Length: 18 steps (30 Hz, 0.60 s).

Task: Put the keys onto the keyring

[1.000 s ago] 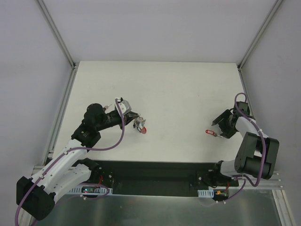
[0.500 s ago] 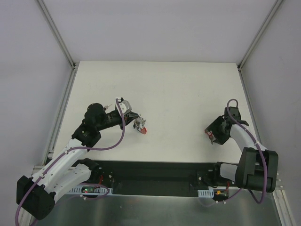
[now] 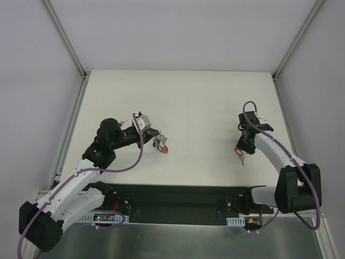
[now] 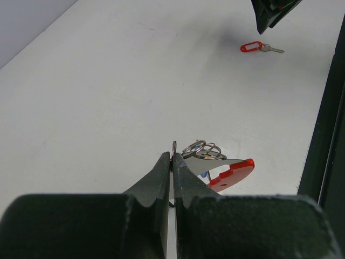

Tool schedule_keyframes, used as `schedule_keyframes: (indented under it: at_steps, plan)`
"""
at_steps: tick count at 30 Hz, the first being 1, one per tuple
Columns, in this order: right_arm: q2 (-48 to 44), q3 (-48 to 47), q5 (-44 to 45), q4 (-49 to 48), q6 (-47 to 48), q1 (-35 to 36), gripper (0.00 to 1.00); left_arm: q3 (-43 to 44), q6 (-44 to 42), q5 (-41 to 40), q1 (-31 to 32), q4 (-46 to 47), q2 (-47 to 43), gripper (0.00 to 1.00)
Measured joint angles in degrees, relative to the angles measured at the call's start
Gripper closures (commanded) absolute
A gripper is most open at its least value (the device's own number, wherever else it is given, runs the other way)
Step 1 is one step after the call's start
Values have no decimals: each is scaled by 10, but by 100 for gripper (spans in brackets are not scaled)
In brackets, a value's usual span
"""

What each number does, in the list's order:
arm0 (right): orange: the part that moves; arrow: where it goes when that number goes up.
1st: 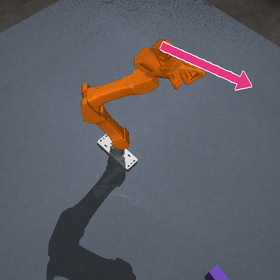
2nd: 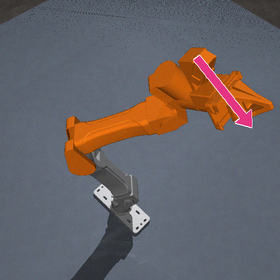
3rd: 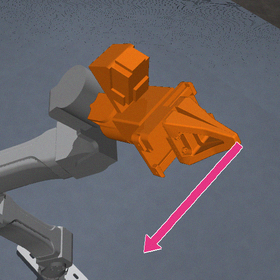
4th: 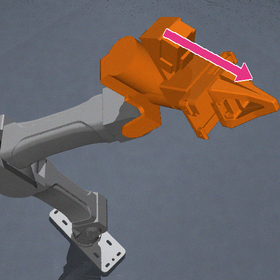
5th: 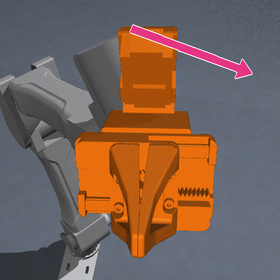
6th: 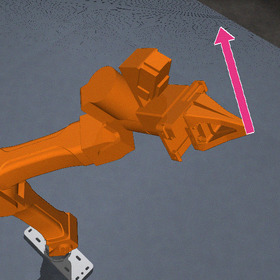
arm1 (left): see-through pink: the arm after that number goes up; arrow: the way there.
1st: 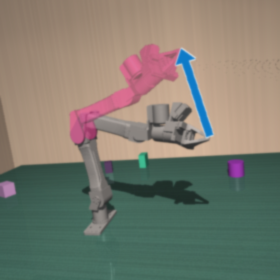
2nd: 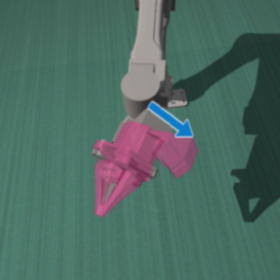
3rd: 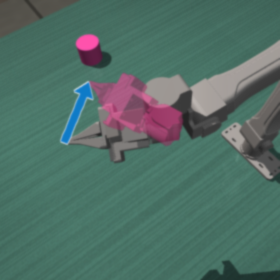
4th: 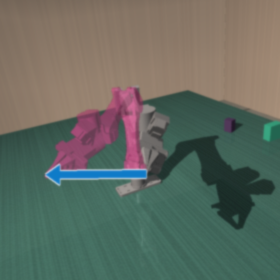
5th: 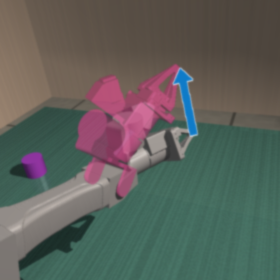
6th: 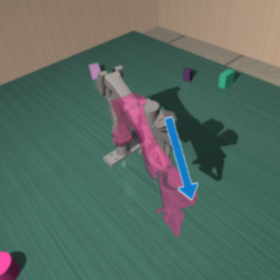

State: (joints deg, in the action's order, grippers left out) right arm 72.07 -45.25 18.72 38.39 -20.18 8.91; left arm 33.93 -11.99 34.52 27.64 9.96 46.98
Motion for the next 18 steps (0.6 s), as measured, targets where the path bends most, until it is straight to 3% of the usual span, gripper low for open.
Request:
schedule_keyframes:
  at_steps: [9, 18]
  plan:
    - [94, -17, 38, 0, -13, 40, 69, 0, 0, 0, 0, 0, 0, 100]
    - [131, -32, 49, -6, -23, 57, 69, 0, 0, 1, 0, 0, 0, 100]
